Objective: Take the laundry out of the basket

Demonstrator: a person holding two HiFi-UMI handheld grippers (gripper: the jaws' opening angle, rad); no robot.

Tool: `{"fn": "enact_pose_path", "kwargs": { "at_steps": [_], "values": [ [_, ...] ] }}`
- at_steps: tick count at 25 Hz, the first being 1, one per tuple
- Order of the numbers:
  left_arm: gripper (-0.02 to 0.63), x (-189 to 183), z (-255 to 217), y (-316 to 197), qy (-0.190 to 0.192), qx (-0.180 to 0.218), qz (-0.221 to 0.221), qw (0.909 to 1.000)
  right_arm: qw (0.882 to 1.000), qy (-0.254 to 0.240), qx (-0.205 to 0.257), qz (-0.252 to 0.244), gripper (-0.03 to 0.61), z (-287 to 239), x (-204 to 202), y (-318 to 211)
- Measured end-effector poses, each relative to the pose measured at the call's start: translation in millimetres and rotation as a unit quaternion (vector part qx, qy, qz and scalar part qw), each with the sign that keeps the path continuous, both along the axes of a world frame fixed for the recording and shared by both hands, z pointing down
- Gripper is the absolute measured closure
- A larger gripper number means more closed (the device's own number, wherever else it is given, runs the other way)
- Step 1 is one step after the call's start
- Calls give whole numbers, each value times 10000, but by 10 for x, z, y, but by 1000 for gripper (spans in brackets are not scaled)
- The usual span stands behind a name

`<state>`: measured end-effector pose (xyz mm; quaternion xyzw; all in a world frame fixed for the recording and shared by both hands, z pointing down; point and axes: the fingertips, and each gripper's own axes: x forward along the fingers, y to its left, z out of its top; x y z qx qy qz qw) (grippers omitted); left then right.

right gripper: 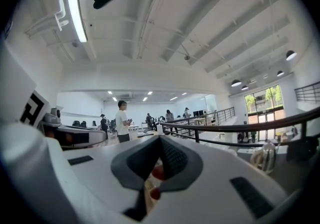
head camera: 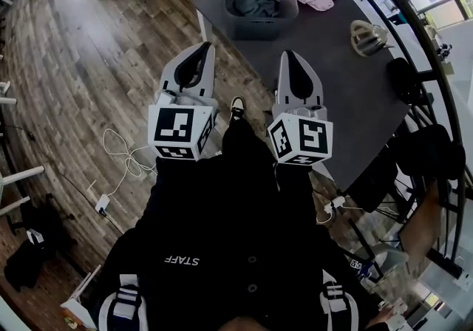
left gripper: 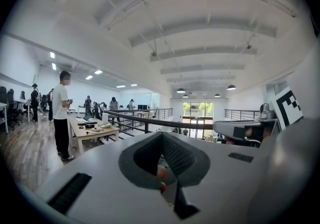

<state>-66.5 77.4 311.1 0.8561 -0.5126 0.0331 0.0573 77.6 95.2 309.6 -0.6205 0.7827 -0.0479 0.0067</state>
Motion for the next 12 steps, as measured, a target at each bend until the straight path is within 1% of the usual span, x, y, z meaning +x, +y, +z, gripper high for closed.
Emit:
{"fn": "enact_pose_path", "kwargs": {
  "at_steps": [3, 7, 12],
  "values": [
    [612, 202, -12, -474, -158, -25, -71, 9998, 9997, 3, -159, -159, 563, 35, 131, -517],
    [612, 426, 44, -1076, -318, -123, -112, 9994, 9995, 69, -247, -190, 563, 69, 324, -1179],
    [612, 578, 125, -1667, -339, -274, -226, 9988, 9980, 141, -457, -403, 563, 196, 450, -1805]
  ]
}}
